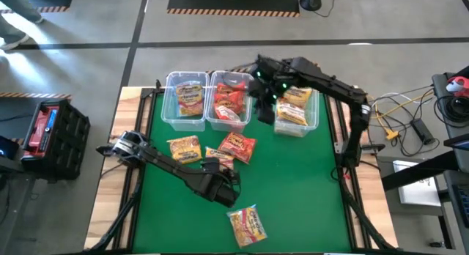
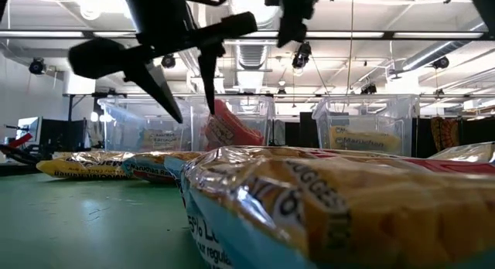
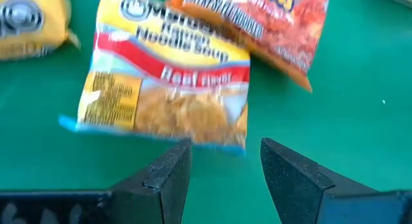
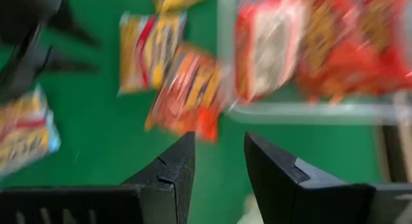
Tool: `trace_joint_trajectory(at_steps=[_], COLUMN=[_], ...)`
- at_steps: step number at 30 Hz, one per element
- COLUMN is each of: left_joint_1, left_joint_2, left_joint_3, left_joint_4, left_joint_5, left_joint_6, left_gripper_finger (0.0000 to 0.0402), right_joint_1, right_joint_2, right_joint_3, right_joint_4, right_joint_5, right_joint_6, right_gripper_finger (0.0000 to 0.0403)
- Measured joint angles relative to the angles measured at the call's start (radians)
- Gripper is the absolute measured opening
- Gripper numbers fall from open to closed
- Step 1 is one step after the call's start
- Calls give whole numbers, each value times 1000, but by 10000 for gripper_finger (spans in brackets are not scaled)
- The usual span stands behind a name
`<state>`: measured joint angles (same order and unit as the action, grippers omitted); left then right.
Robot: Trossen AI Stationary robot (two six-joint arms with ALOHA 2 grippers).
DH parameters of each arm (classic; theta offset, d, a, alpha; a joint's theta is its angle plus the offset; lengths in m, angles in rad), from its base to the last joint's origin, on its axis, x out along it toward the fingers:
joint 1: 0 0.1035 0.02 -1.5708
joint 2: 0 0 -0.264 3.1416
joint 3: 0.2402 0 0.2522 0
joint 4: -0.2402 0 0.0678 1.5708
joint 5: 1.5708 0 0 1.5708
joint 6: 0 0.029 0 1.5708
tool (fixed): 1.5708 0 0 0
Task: Sort Maruchan noodles
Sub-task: Put the bottom blue noodle pack into the top left transparent bin
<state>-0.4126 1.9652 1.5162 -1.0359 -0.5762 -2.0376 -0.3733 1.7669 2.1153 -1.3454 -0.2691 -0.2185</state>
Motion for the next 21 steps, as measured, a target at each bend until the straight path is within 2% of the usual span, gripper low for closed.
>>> trace_joint_trajectory(at_steps=[5,8,14,18,21], left_joint_1=[36,35,3,-54,-105], left_joint_2=[0,0,9,56,97], left_joint_3=[0,0,0,0,0], left_joint_4=[42,180,547,758,768], left_joint_5=[-8,27,167,261,300], left_joint_6=[72,197,425,365,212], left_gripper_finger=[170,170,170,170,170], right_joint_1=[51,78,135,187,237], right_joint_2=[-162,-274,-500,-614,-684], right_joint_3=[-286,-478,-838,-1036,-1166], right_joint_4=[31,117,386,548,669], right_joint_5=[-2,0,-3,-3,-44], right_joint_6=[16,59,220,365,474], right_gripper_finger=[120,118,118,118,116])
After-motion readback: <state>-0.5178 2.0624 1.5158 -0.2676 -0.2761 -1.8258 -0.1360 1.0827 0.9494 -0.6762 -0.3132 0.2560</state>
